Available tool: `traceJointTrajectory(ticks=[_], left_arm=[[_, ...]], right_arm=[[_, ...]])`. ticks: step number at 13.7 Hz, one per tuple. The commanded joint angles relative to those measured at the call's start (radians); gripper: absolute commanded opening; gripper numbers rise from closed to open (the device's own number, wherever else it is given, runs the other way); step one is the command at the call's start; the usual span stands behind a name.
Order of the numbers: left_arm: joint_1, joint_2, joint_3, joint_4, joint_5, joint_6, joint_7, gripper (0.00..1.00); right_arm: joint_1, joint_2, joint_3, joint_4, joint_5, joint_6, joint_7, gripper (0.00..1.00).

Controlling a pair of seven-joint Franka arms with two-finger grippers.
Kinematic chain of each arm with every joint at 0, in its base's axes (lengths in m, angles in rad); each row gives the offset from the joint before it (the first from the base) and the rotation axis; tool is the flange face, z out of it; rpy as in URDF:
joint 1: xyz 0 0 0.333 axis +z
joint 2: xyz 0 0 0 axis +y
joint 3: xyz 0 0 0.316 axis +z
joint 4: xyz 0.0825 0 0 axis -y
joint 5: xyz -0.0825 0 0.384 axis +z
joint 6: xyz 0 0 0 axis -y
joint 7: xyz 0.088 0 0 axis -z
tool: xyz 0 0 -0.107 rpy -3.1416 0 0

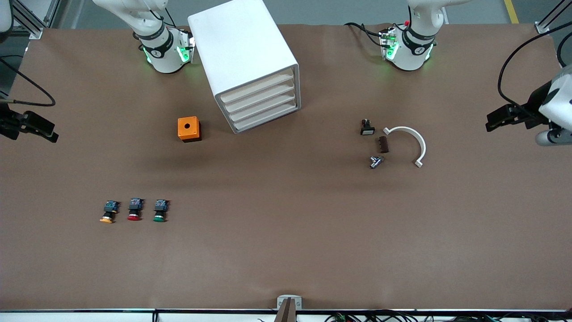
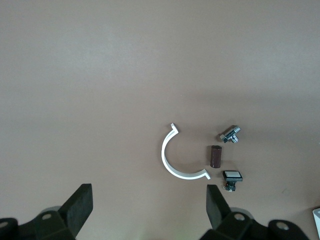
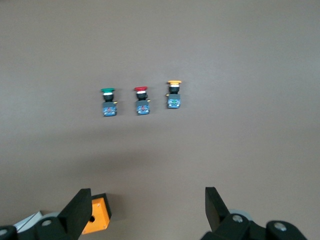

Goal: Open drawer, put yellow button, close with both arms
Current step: 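Move the right gripper toward the yellow button while the left gripper approaches the cabinet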

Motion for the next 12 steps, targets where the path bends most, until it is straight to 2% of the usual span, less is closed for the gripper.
traceJointTrajectory(ticks=[1, 5, 8, 12], left_arm=[[0.004, 0.079, -0.006, 0.084, 0.014, -0.011, -0.004, 1.0], [-0.014, 0.165, -0.013, 0.129, 0.006, -0.011, -0.15, 1.0], [-0.048, 0.237, -0.018, 0.167, -0.017, -0.005, -0.341, 1.0], [-0.112, 0.299, -0.018, 0.172, -0.117, -0.005, -0.619, 1.0]], right_arm=[[-0.06, 0.113, 0.009, 0.006, -0.001, 0.057, -0.084, 1.0], [-0.088, 0.251, 0.009, -0.058, -0.001, 0.27, -0.108, 1.0], [-0.089, 0.369, 0.01, -0.055, 0.001, 0.347, -0.095, 1.0], [-0.096, 0.495, 0.01, -0.049, 0.002, 0.443, -0.089, 1.0]])
